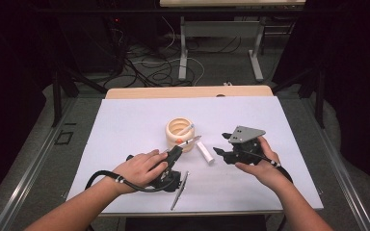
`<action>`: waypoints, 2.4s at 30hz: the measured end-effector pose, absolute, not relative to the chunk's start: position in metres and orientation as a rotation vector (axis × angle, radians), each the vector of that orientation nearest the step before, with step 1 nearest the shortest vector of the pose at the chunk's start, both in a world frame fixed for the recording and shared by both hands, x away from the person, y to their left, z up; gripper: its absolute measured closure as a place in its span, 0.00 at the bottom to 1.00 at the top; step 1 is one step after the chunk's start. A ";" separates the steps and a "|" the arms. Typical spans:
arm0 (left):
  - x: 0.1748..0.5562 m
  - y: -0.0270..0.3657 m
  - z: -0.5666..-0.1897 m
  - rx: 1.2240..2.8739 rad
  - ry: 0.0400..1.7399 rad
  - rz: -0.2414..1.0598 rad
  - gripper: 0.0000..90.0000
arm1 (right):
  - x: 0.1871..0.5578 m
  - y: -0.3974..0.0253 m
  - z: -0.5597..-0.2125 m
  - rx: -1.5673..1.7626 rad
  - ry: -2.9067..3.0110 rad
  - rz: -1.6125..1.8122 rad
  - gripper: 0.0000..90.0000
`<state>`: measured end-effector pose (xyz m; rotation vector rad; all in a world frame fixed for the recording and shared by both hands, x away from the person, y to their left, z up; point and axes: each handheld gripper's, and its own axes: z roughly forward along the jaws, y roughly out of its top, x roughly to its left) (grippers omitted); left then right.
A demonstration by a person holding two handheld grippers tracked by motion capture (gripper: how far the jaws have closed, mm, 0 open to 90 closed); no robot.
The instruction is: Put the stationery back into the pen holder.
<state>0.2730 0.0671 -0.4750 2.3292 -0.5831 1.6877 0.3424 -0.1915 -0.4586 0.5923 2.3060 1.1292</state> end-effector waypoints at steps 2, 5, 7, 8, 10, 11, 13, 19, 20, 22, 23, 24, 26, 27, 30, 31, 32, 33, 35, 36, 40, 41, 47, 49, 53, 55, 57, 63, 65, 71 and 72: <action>0.273 0.065 -0.474 2.309 -0.657 1.720 0.89 | 0.340 -0.188 -0.457 0.502 2.311 1.077 0.46; 0.272 0.065 -0.474 2.322 -0.710 1.734 0.89 | 0.335 -0.182 -0.454 0.395 2.313 1.016 0.46; 0.271 0.064 -0.473 2.329 -0.773 1.762 0.89 | 0.332 -0.178 -0.452 0.360 2.320 0.983 0.46; 0.272 0.061 -0.471 2.320 -0.858 1.770 0.89 | 0.330 -0.176 -0.452 0.339 2.322 0.969 0.46; 0.271 0.062 -0.474 2.324 -0.821 1.774 0.89 | 0.328 -0.172 -0.450 0.303 2.327 0.942 0.47; 0.271 0.061 -0.474 2.334 -0.837 1.775 0.89 | 0.327 -0.170 -0.450 0.288 2.335 0.931 0.48; 0.270 0.060 -0.474 2.334 -0.858 1.776 0.89 | 0.325 -0.166 -0.448 0.248 2.347 0.901 0.51; 0.268 0.054 -0.475 2.324 -0.899 1.765 0.90 | 0.321 -0.155 -0.446 0.172 2.394 0.845 0.61; 0.268 0.053 -0.475 2.327 -0.913 1.759 0.89 | 0.321 -0.153 -0.446 0.156 2.397 0.838 0.62; 0.267 0.052 -0.477 2.338 -0.912 1.739 0.90 | 0.321 -0.149 -0.447 0.133 2.407 0.822 0.64; 0.267 0.051 -0.478 2.328 -0.928 1.739 0.89 | 0.322 -0.147 -0.447 0.112 2.411 0.821 0.65; 0.265 0.050 -0.478 2.324 -0.954 1.749 0.89 | 0.322 -0.146 -0.447 0.092 2.415 0.799 0.66; 0.264 0.048 -0.479 2.331 -0.976 1.737 0.90 | 0.323 -0.143 -0.447 0.073 2.424 0.784 0.68; 0.263 0.047 -0.480 2.318 -0.982 1.732 0.90 | 0.322 -0.141 -0.448 0.076 2.420 0.795 0.69; 0.261 0.044 -0.481 2.326 -1.001 1.721 0.90 | 0.323 -0.138 -0.448 0.033 2.430 0.775 0.70; 0.261 0.043 -0.481 2.328 -1.008 1.720 0.90 | 0.323 -0.137 -0.449 0.038 2.439 0.773 0.70; 0.261 0.043 -0.483 2.334 -0.975 1.698 0.89 | 0.324 -0.136 -0.450 0.023 2.451 0.777 0.70; 0.260 0.041 -0.481 2.323 -1.015 1.723 0.90 | 0.324 -0.135 -0.450 0.012 2.460 0.771 0.70; 0.259 0.040 -0.483 2.307 -1.008 1.700 0.89 | 0.324 -0.133 -0.452 0.007 2.459 0.775 0.71; 0.259 0.038 -0.482 2.307 -1.026 1.703 0.89 | 0.325 -0.132 -0.452 -0.009 2.459 0.767 0.72; 0.257 0.035 -0.481 2.301 -1.044 1.706 0.89 | 0.325 -0.129 -0.453 -0.056 2.461 0.749 0.75; 0.257 0.034 -0.483 2.292 -1.027 1.680 0.89 | 0.324 -0.128 -0.454 -0.065 2.459 0.752 0.77; 0.256 0.033 -0.483 2.303 -1.010 1.660 0.89 | 0.322 -0.125 -0.455 -0.118 2.470 0.718 0.84; 0.256 0.032 -0.482 2.291 -1.038 1.673 0.89 | 0.323 -0.125 -0.455 -0.146 2.466 0.715 0.86; 0.256 0.033 -0.482 2.315 -1.034 1.679 0.89 | 0.321 -0.124 -0.456 -0.151 2.471 0.700 0.88; 0.256 0.034 -0.483 2.317 -1.018 1.660 0.89 | 0.321 -0.123 -0.457 -0.168 2.469 0.695 0.88; 0.256 0.035 -0.484 2.317 -0.995 1.650 0.89 | 0.321 -0.122 -0.457 -0.167 2.469 0.695 0.88; 0.258 0.037 -0.483 2.327 -0.931 1.627 0.88 | 0.324 -0.120 -0.459 -0.156 2.478 0.710 0.89; 0.256 0.039 -0.482 2.329 -0.881 1.597 0.88 | 0.325 -0.119 -0.459 -0.140 2.481 0.714 0.89; 0.255 0.042 -0.485 2.352 -0.847 1.553 0.84 | 0.334 -0.120 -0.458 -0.041 2.497 0.733 0.89; 0.256 0.043 -0.485 2.359 -0.833 1.545 0.84 | 0.335 -0.120 -0.458 -0.019 2.490 0.753 0.89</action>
